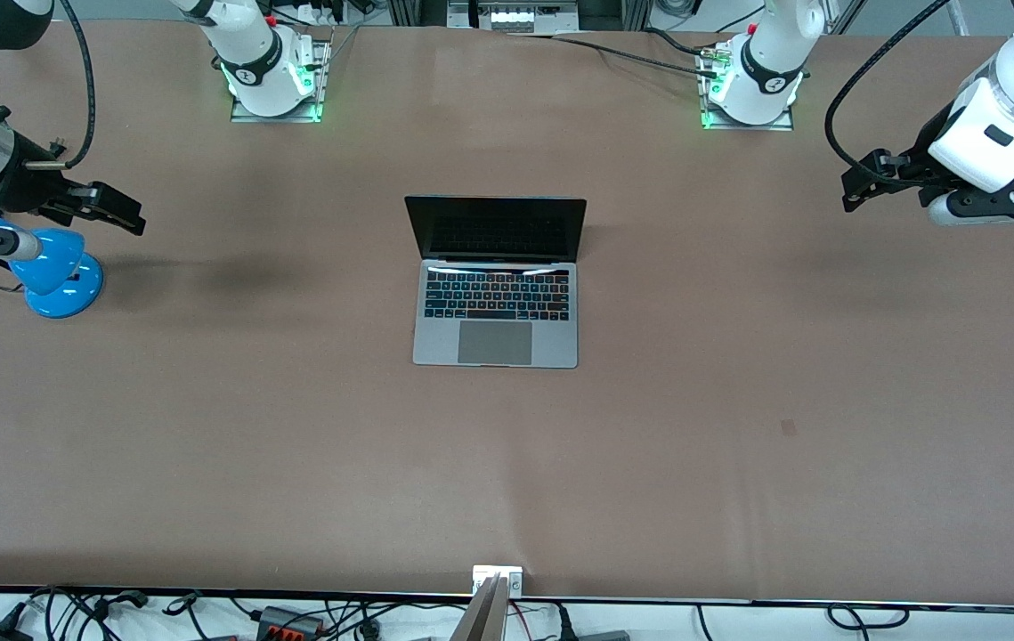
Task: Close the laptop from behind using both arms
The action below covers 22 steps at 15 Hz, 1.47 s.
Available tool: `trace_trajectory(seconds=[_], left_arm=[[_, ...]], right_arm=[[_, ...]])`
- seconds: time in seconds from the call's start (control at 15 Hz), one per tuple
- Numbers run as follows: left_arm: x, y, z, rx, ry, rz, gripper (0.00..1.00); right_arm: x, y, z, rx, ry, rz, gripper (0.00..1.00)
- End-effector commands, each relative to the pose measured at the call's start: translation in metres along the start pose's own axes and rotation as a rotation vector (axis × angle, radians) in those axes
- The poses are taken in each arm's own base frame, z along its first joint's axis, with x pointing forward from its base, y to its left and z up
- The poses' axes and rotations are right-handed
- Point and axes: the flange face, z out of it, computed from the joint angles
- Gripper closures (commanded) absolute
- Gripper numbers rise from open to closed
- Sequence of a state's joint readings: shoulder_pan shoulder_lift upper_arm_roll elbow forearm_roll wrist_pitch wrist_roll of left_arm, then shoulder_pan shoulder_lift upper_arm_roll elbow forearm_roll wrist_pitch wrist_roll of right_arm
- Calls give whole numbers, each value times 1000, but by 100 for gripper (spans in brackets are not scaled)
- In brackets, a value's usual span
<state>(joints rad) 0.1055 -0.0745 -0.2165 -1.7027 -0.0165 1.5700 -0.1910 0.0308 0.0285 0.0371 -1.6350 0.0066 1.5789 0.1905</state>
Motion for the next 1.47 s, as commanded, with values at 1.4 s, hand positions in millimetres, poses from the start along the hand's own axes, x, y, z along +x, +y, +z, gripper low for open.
trace_trajectory(seconds=[1.4], left_arm=[[0, -3, -6, 20, 1, -11, 0]], right_arm=[[11, -3, 21, 2, -67, -80, 0]])
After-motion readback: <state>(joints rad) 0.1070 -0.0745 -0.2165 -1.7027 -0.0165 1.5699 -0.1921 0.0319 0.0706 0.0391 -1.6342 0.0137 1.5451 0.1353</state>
